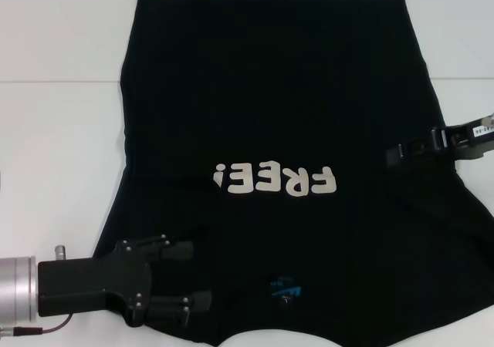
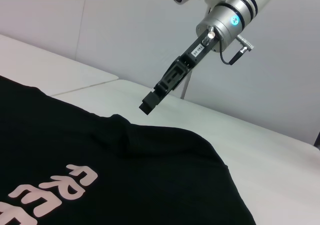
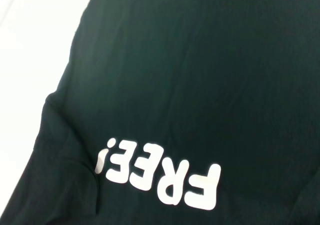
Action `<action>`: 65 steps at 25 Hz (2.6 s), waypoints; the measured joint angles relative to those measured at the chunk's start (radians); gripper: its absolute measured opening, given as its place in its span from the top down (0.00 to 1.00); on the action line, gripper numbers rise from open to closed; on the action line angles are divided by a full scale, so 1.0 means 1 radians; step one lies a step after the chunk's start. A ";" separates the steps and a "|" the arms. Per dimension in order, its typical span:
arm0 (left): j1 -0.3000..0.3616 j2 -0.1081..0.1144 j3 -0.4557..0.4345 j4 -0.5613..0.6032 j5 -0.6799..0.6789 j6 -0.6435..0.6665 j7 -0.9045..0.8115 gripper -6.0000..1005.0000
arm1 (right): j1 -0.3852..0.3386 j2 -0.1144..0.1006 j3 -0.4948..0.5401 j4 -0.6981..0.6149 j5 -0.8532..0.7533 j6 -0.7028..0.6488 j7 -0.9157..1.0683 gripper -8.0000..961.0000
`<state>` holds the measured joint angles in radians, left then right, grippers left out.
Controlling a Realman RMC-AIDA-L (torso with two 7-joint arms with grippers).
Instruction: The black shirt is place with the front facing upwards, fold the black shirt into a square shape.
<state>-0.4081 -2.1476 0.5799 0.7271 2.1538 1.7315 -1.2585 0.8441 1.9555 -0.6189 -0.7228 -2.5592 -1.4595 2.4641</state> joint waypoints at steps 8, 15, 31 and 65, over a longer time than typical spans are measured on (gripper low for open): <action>-0.008 0.005 -0.008 0.000 0.000 0.008 -0.059 0.13 | -0.059 -0.036 -0.002 -0.040 -0.002 -0.050 0.032 0.37; -0.015 0.008 -0.011 -0.001 -0.003 0.010 -0.082 0.13 | -0.122 -0.058 -0.083 -0.106 -0.049 -0.117 0.055 0.23; -0.019 0.009 -0.026 -0.004 -0.011 0.008 -0.111 0.13 | -0.178 -0.041 -0.090 -0.162 -0.119 -0.123 -0.011 0.23; -0.033 0.009 -0.026 -0.005 -0.009 0.000 -0.111 0.13 | -0.203 -0.001 -0.096 -0.189 -0.201 -0.134 -0.026 0.23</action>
<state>-0.4406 -2.1383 0.5537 0.7224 2.1444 1.7310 -1.3698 0.6415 1.9545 -0.7151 -0.9113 -2.7604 -1.5936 2.4382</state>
